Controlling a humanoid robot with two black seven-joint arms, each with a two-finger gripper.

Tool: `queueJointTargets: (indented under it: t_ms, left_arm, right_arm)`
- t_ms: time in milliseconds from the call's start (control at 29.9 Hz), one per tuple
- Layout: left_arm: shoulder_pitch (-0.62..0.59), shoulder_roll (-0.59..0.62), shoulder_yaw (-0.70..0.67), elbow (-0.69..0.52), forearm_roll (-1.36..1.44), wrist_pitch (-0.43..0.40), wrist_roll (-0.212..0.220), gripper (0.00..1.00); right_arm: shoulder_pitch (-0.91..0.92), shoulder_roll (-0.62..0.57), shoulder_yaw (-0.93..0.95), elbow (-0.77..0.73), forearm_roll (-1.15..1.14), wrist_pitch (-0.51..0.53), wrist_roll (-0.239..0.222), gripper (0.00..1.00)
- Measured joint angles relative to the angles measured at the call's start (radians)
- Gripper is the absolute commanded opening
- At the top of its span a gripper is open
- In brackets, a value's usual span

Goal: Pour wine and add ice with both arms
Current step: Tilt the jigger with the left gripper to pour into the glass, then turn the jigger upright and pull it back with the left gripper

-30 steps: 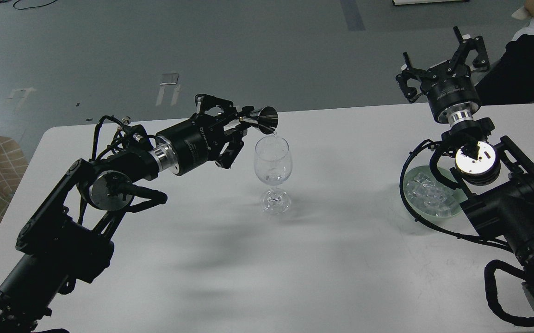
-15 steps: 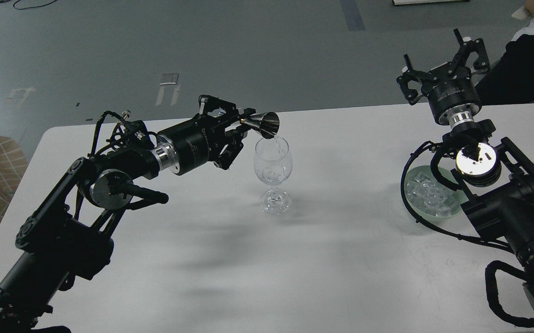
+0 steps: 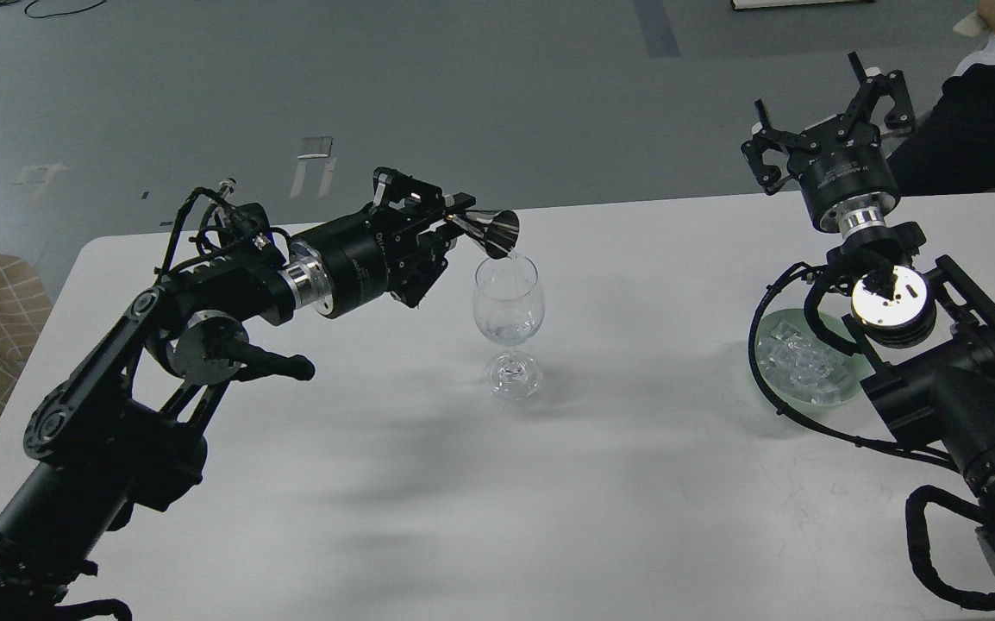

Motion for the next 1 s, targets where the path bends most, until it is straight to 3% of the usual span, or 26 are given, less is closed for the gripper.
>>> queueJointTargets:
  t_ms: [501, 735, 1003]
  left_arm:
    - [-0.028, 0.004, 0.0, -0.002, 0.067, -0.008, 0.0, 0.23]
    - [-0.035, 0.02, 0.0, -0.002, 0.132, -0.068, 0.0, 0.23]
    - [-0.067, 0.027, -0.001, -0.006, 0.15, -0.074, 0.0, 0.23]
  right_arm:
    - [-0.015, -0.016, 0.004, 0.003, 0.001, 0.0, 0.0, 1.0]
    - [-0.016, -0.017, 0.005, 0.006, 0.002, 0.001, 0.0, 1.0]
    - [-0.027, -0.019, 0.003, 0.035, 0.002, 0.001, 0.0, 1.0]
